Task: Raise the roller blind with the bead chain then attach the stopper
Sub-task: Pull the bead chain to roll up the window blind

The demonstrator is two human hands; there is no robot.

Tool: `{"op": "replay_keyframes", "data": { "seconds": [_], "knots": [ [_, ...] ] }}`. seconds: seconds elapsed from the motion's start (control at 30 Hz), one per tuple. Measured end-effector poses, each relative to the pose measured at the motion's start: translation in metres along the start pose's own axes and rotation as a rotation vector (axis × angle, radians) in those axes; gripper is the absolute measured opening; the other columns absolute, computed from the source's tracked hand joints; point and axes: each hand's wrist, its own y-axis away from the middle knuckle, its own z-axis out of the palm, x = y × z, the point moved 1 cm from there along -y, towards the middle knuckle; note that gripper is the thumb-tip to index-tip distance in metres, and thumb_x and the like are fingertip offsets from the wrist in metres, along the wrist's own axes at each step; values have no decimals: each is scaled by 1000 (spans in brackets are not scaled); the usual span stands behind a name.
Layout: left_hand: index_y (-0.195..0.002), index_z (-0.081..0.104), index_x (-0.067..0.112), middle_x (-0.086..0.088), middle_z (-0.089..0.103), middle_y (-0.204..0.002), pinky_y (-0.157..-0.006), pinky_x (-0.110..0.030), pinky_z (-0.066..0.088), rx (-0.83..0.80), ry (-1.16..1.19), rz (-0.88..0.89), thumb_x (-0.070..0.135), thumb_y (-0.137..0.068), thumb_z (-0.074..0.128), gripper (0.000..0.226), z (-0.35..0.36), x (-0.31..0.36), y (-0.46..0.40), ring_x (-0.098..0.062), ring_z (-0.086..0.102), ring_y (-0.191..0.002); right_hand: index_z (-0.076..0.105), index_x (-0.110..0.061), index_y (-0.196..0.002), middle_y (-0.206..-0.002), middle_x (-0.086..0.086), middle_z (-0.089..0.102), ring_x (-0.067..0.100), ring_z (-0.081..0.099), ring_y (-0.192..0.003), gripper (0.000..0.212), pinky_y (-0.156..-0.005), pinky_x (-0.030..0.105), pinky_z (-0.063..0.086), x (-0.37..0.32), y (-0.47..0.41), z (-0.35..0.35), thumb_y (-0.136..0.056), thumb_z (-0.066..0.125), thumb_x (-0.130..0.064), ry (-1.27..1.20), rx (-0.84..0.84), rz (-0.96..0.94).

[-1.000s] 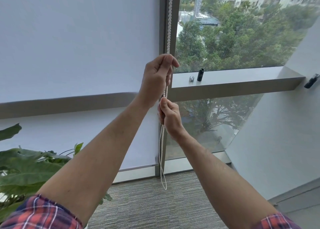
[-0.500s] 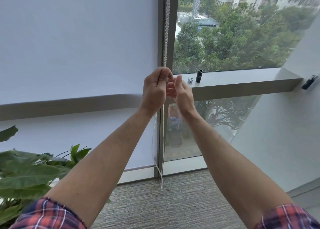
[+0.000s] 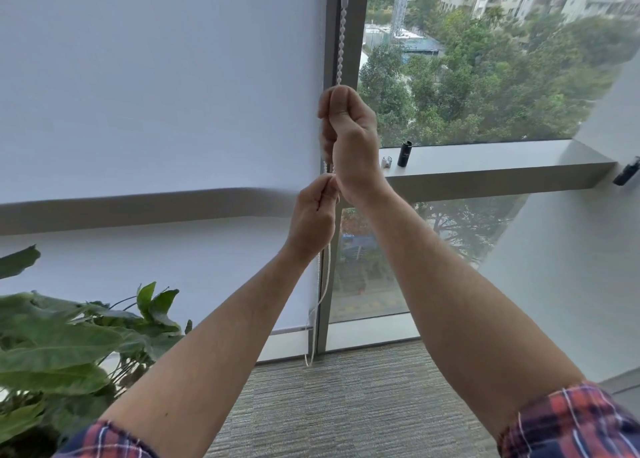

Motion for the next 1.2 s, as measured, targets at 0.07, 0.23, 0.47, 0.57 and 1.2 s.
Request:
{"op": "replay_keyframes", "data": {
  "seconds": [0.07,0.23,0.47,0.57,1.2],
  "knots": [
    [-71,49,8,-3,41,-64,-58,-31,32,-14,-22,7,9,-100,40,31,0,-2,1,-15,35,-63,46,-14,-72,-53,0,28,7,22,-40,36,-38,22,18,2,1,-1,-106,34,-15,15,7,-21],
    [-72,52,17,6,43,-61,-56,-27,31,-113,-95,-38,16,-100,41,30,-6,-10,6,-11,35,-59,48,-16,-70,-52,0,31,8,26,-41,36,-38,22,22,15,9,-9,-104,37,-16,65,52,-40],
    [-83,65,8,-9,61,-72,-65,-29,44,-196,-79,-22,50,-94,39,51,-23,-17,8,-14,57,-68,48,-15,-69,-55,-2,35,10,28,-46,35,-42,27,23,27,13,-15,-103,39,-17,116,88,-50],
    [-112,67,15,-16,68,-88,-72,-33,51,-35,19,-21,66,-91,41,61,-29,-6,-6,-20,66,-83,48,-13,-69,-55,-4,37,12,31,-47,34,-44,27,27,29,12,-17,-102,39,-18,135,96,-59],
    [-73,51,17,13,35,-50,-40,-22,24,37,188,29,22,-104,37,35,2,60,-31,-6,26,-42,44,-32,-58,-49,-18,39,4,30,-50,42,-51,28,24,101,74,-23,-95,41,-12,216,37,158]
  ]
}}
